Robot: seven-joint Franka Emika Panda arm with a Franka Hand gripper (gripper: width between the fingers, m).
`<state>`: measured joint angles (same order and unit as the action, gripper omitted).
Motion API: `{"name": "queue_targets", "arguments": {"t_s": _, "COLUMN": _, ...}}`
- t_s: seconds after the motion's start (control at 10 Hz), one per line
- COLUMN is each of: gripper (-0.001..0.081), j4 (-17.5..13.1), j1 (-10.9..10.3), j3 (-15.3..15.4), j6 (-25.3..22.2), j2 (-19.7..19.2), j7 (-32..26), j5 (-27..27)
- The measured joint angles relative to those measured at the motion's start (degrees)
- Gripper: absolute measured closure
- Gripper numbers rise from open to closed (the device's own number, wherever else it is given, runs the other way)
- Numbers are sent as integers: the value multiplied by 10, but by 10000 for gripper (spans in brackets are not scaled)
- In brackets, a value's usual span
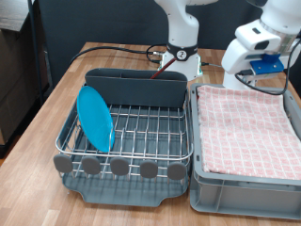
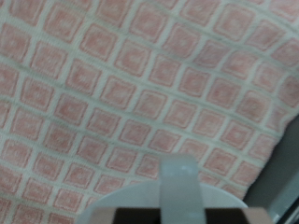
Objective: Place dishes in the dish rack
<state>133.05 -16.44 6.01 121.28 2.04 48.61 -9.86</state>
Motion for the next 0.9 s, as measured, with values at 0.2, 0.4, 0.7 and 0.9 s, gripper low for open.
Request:
{"name": "queue_targets", "arguments": {"t_s": 0.2, "gripper": 734, "j4": -6, "j1": 6, "j3": -7, "j6": 5, "j2": 21, "j7": 40, "j5": -27}}
{"name": "queue_targets", "arguments": {"t_s": 0.4, "gripper": 734, "j4": -7, "j1": 6, "j3": -9, "j6": 9, "j2": 16, "j7": 31, "j5": -48}}
{"name": "queue_targets", "arguments": {"t_s": 0.7, "gripper": 734, "j4": -26, "j1": 17, "j3": -33, "j6": 38, "j2": 5, "j7": 13, "j5": -92}}
{"name": "queue_targets", "arguments": {"t_s": 0.9, "gripper": 734, "j4": -47, "j1": 27, "j3": -51, "j6": 66, "j2": -7, "j7": 5, "j5": -92}}
